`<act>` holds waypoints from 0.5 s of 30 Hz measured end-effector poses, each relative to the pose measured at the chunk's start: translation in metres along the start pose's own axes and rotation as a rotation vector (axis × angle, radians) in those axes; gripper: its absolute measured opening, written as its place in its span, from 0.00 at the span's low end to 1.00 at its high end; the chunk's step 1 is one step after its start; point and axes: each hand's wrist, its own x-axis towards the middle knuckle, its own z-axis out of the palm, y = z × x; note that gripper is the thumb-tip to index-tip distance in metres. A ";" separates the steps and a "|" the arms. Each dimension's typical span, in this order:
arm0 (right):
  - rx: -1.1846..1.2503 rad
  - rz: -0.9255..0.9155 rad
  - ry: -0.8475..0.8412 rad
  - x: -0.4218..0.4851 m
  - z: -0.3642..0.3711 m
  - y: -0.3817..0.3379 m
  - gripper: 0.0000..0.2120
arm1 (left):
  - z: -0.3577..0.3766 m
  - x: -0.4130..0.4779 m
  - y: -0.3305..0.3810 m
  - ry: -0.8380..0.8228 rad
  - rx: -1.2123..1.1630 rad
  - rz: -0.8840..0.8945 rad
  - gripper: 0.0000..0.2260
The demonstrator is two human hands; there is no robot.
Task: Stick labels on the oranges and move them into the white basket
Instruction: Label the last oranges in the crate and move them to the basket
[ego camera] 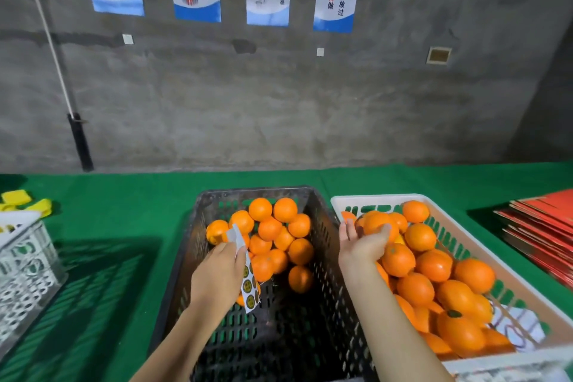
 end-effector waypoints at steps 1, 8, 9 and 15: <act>0.024 -0.033 0.049 0.000 0.002 -0.001 0.38 | 0.000 0.000 0.001 -0.005 -0.006 -0.002 0.14; -0.125 -0.174 0.139 -0.009 0.003 0.011 0.26 | -0.004 0.012 0.004 -0.166 -0.893 -0.450 0.13; -0.237 -0.174 0.075 -0.012 0.001 0.016 0.21 | -0.007 0.013 0.004 -0.176 -1.004 -0.516 0.11; -1.208 -0.545 -0.592 -0.034 -0.023 0.057 0.06 | -0.014 0.013 0.008 -0.306 -1.314 -0.620 0.14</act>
